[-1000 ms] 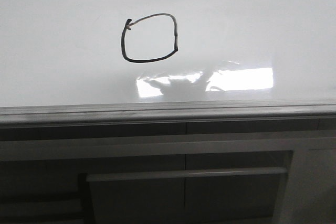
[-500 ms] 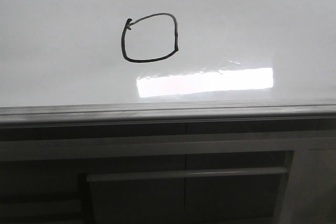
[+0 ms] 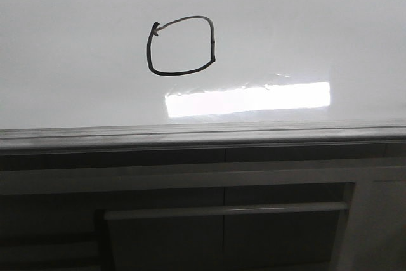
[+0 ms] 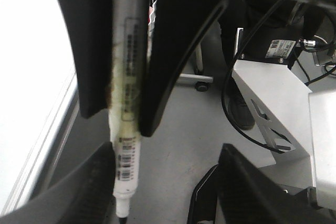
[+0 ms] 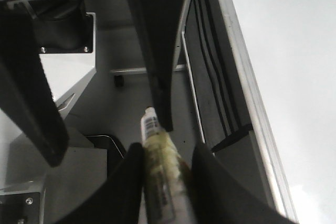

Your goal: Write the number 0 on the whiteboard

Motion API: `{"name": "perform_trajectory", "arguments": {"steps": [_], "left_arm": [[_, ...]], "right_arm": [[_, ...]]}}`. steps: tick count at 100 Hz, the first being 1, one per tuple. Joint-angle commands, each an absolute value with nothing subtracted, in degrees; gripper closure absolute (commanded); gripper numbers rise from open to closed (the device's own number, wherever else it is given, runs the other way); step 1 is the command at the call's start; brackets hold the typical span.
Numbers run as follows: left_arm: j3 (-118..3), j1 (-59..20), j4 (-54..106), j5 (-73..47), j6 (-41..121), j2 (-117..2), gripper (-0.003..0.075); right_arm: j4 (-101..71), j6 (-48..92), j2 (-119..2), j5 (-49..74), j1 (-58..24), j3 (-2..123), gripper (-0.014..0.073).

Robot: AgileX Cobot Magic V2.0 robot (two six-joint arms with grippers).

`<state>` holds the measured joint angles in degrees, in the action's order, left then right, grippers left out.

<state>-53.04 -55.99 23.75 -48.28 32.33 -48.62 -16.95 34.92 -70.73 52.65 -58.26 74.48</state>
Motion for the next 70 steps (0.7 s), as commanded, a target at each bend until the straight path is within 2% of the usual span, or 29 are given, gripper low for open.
{"name": "perform_trajectory", "arguments": {"steps": [1, 12, 34, 53, 61, 70], "left_arm": [[-55.0, -56.4, 25.8, -44.6, 32.4, -48.7, 0.037], [-55.0, -56.4, 25.8, -44.0, 32.4, -48.7, 0.0446], [-55.0, -56.4, 25.8, -44.0, 32.4, -48.7, 0.0737], [-55.0, -56.4, 25.6, -44.1, 32.4, -48.7, 0.074], [-55.0, -56.4, 25.3, -44.1, 32.4, -48.7, 0.074], [-55.0, -56.4, 25.1, -44.1, 32.4, -48.7, 0.074]], "right_arm": [[-19.4, 35.5, -69.5, 48.8, -59.0, 75.8, 0.0652], [-19.5, 35.5, -69.5, 48.9, -60.2, 75.8, 0.0652], [-19.5, 35.5, -69.5, 48.9, -60.9, 75.8, 0.0652], [-19.4, 35.5, -69.5, 48.8, -60.9, 75.8, 0.0638], [-19.3, 35.5, -69.5, 48.4, -60.9, 75.8, 0.0547], [-19.1, 35.5, -69.5, 47.5, -60.9, 75.9, 0.0321]]}}
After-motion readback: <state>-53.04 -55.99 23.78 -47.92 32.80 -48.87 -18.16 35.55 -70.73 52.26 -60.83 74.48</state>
